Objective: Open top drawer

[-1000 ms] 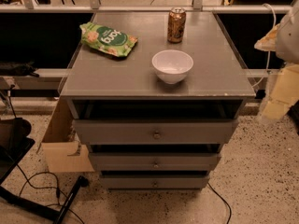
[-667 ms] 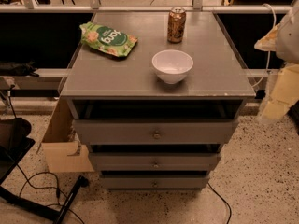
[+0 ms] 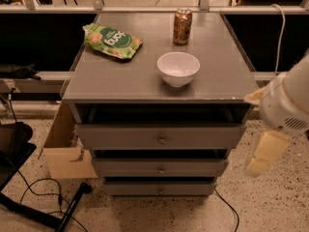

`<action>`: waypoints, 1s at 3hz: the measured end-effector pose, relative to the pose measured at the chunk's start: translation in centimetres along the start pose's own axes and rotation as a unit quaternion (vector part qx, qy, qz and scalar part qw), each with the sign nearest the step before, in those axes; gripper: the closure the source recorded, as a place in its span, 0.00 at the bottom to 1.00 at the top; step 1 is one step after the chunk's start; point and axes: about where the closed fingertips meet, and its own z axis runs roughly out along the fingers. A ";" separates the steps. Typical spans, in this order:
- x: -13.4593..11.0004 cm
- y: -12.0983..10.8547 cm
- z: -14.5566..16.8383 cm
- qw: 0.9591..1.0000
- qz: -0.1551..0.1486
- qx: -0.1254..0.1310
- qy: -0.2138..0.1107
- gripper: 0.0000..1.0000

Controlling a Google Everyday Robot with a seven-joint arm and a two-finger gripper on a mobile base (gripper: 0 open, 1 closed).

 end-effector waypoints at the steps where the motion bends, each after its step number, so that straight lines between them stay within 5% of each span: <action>1: 1.3 2.2 6.3 1.000 0.001 -0.028 0.003 0.00; 3: 2.5 0.2 16.4 0.998 -0.036 -0.052 0.017 0.00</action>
Offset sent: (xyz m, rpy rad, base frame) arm 0.0265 0.0151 -0.2002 -0.0234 0.1435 0.1001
